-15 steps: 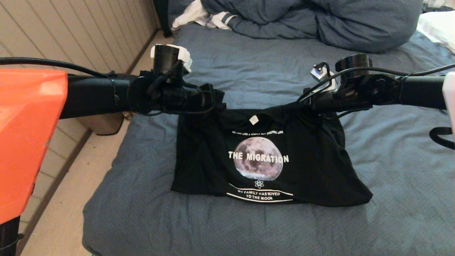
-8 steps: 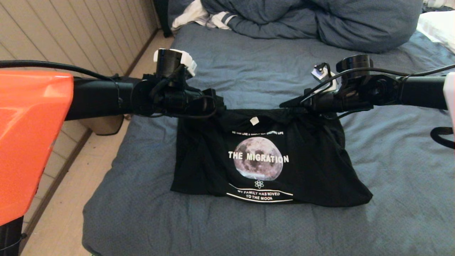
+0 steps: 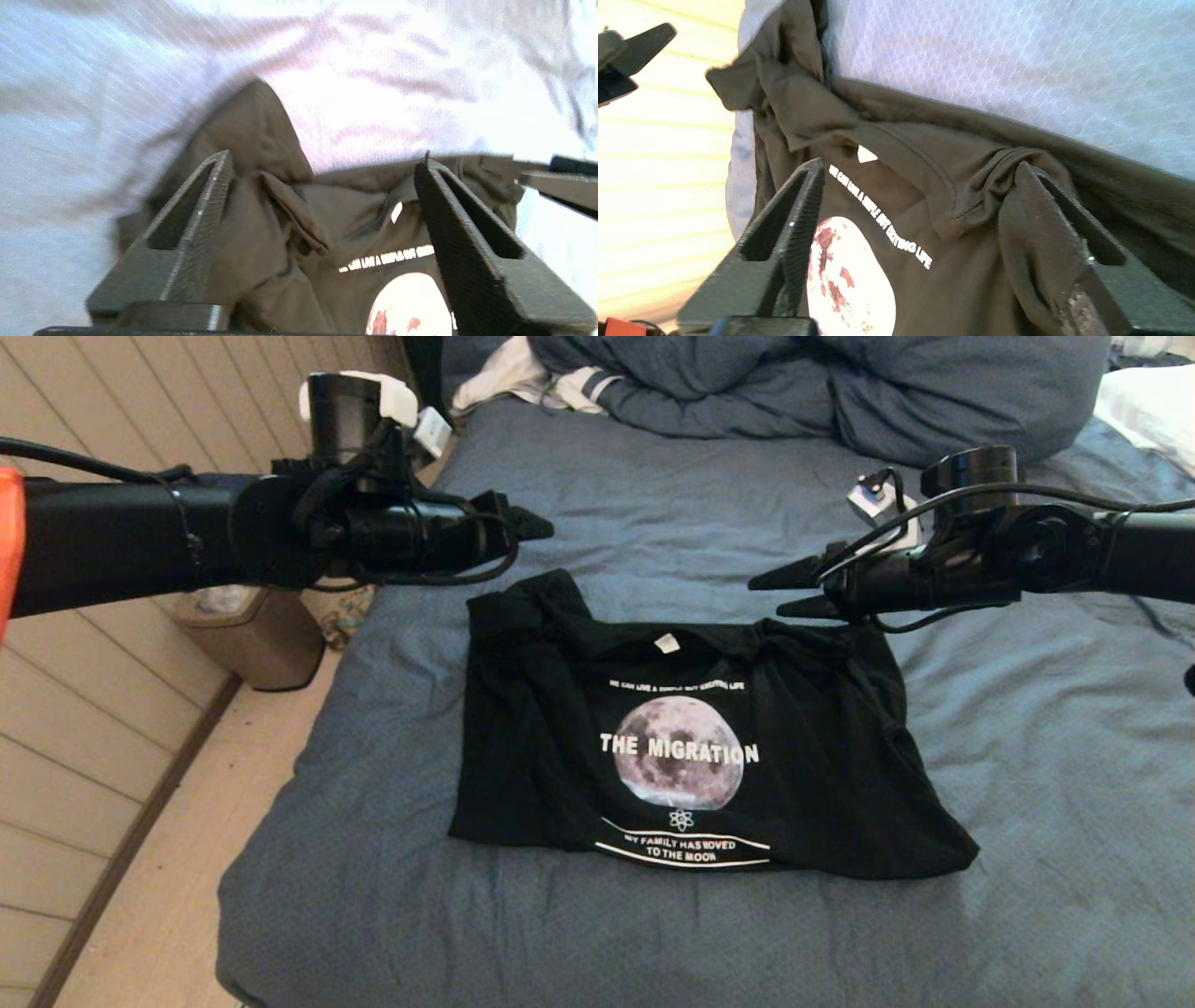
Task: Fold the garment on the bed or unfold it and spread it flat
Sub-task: Fold the black T-shirt
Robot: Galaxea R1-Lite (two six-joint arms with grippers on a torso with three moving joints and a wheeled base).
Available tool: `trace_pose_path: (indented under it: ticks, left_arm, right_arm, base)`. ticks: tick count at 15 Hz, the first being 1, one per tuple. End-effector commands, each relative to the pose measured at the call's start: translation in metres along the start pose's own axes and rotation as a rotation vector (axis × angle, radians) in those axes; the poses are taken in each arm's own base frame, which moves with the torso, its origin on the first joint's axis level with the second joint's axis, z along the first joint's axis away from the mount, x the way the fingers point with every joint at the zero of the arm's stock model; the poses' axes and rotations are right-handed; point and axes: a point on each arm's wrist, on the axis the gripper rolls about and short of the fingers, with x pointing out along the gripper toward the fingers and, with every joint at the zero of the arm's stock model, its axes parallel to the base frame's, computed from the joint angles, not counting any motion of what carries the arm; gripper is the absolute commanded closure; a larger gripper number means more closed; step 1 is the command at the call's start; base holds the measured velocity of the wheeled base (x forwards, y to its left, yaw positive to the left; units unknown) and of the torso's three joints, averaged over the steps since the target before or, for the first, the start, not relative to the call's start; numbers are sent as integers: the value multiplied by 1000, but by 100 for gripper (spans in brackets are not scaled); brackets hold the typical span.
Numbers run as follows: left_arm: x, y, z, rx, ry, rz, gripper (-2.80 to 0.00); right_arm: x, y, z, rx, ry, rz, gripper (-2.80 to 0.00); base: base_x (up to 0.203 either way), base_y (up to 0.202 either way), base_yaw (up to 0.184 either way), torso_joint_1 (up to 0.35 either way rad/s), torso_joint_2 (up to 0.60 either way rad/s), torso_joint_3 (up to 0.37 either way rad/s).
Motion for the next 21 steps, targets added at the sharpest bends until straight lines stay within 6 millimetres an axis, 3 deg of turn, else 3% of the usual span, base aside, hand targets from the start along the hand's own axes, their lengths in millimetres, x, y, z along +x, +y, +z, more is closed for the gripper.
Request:
trace_pose_path:
  ticks: [1,2,3,5,6,9,13,21]
  left_arm:
    - [-19,-7,15,2,-41,-10,-280]
    - [-23,-7,15,-1,-33,-3,-280]
    - [-28,-7,13,-7,-9,9,-280]
    - [-36,-4,2,-22,66,37,-271]
    - [-40,-2,-5,-26,104,49,0]
    - [-62,6,-40,-11,249,95,0]
    - [-82,12,-65,-11,335,125,0]
    - [-78,19,-80,-64,387,158,0]
  right_arm:
    - [-12,6,5,-9,-21,-3,-280]
    - [-16,7,5,-7,-25,-7,-280]
    - [-21,7,5,0,-27,-15,0]
    - [-31,11,3,8,-28,-27,0]
    - [-36,12,-1,17,-21,-32,0]
    - [-48,14,-16,58,5,-63,0]
    - [-69,11,-32,142,42,-188,0]
    - [-77,8,-56,174,147,-420,0]
  base:
    - [0,0,0,0,0,0]
    - [0,0,0,0,0,0]
    - [0,0,0,0,0,0]
    - [0,0,0,0,0,0]
    - [0,0,0,0,0,0]
    - [0,0,0,0,0,0]
    - [0,0,0,0,0,0]
    - [0,0,0,0,0,0]
